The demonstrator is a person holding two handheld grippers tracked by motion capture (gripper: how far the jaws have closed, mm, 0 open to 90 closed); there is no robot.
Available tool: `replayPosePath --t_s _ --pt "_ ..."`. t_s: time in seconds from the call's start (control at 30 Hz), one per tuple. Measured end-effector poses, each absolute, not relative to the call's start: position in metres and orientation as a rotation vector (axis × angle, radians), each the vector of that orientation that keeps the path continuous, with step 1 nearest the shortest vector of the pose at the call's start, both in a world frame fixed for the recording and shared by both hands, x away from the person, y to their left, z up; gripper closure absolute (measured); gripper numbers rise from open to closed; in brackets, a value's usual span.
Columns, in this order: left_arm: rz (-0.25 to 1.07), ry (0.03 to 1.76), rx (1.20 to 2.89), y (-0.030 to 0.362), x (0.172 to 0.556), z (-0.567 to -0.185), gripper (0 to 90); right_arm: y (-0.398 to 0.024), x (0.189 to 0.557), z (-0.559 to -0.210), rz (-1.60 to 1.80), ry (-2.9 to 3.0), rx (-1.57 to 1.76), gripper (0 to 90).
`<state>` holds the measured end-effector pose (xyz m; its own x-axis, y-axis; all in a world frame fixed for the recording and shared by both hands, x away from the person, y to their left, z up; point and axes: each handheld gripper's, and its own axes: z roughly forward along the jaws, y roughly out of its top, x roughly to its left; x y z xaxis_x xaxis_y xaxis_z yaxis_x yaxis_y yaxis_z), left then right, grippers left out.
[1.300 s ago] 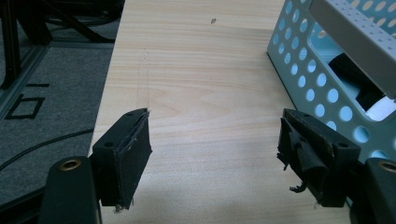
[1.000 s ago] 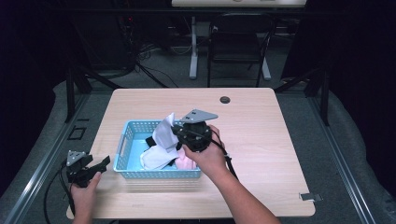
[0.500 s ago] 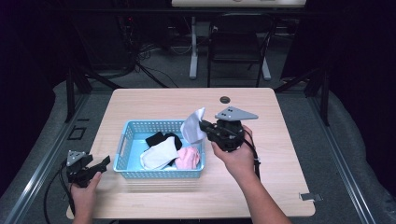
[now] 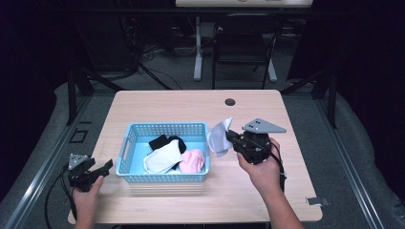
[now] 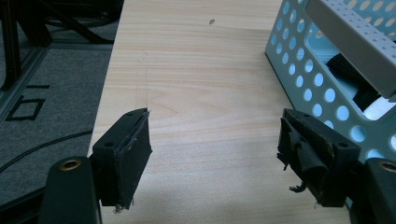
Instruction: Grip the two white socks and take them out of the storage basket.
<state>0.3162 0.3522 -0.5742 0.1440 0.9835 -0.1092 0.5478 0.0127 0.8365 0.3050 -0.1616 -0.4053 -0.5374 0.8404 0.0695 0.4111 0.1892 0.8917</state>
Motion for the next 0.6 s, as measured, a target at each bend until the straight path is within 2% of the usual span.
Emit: replayPosePath --t_s 0.6 --pt "0.7 1.501 1.64 0.351 0.316 -0.575 25.3 -0.181 0.307 -0.464 1.213 2.08 1.297 88.2"
